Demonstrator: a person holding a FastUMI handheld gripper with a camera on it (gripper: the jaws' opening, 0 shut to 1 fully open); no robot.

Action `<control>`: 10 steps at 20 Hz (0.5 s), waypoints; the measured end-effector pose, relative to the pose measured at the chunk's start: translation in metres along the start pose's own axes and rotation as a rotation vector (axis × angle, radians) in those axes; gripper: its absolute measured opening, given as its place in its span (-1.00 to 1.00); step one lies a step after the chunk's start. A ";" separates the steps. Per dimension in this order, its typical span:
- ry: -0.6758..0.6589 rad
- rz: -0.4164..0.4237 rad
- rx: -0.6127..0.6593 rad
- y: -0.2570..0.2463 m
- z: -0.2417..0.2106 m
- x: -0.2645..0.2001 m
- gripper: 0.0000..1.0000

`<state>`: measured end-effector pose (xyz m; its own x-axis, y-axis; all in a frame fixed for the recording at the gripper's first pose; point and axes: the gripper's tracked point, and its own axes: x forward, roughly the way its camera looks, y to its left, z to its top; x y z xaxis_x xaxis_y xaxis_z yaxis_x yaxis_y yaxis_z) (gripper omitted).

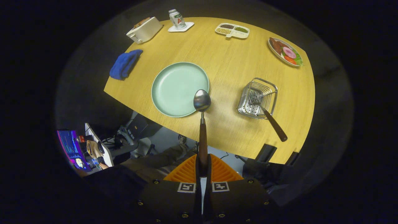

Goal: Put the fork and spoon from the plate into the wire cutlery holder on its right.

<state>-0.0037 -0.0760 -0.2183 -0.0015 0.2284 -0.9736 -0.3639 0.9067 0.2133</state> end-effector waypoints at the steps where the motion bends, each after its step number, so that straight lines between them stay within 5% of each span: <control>1: -0.010 0.010 0.031 -0.007 -0.001 -0.008 -0.90; 10: -0.063 -0.022 0.235 -0.074 -0.004 -0.040 -0.90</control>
<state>0.0200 -0.1538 -0.1952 0.0644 0.2228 -0.9727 -0.1363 0.9676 0.2126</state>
